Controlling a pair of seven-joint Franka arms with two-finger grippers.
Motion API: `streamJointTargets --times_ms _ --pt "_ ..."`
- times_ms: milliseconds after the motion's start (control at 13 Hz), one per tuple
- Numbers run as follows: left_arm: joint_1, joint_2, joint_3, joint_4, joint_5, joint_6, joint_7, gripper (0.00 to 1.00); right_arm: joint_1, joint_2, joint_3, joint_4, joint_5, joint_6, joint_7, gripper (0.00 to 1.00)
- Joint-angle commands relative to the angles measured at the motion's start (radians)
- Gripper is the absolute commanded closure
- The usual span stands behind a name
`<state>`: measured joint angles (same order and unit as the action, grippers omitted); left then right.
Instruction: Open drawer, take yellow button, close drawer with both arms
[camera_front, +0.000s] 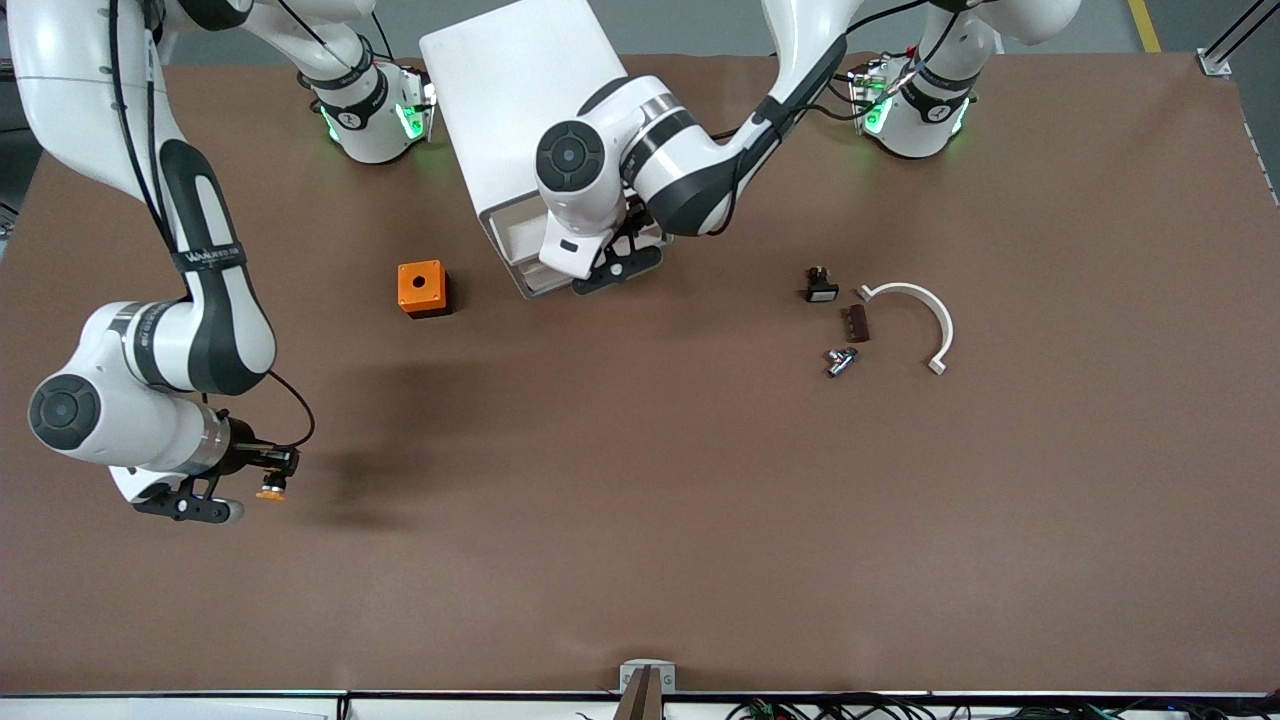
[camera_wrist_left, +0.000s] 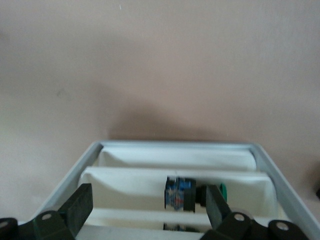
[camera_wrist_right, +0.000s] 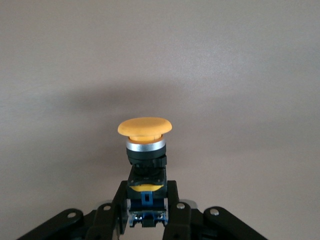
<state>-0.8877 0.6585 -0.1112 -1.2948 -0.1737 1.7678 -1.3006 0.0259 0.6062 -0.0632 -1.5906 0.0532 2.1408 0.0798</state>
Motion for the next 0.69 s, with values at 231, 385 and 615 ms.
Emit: streamJointTargets --times_ms 231,385,615 --pt "0.0 -0.01 -0.088 -0.029 0.008 -0.013 -0.08 0.0 -0.041 0.089 0.02 -0.023 -0.015 0.14 -0.04 0.97" --pt "0.001 -0.01 -0.093 -0.032 0.008 -0.013 -0.101 0.0 -0.043 0.102 0.02 -0.031 -0.012 0.151 -0.038 0.95" --pt "0.026 -0.02 -0.07 -0.032 0.023 -0.014 -0.111 0.0 -0.038 0.104 0.02 -0.029 -0.007 0.149 -0.025 0.74"
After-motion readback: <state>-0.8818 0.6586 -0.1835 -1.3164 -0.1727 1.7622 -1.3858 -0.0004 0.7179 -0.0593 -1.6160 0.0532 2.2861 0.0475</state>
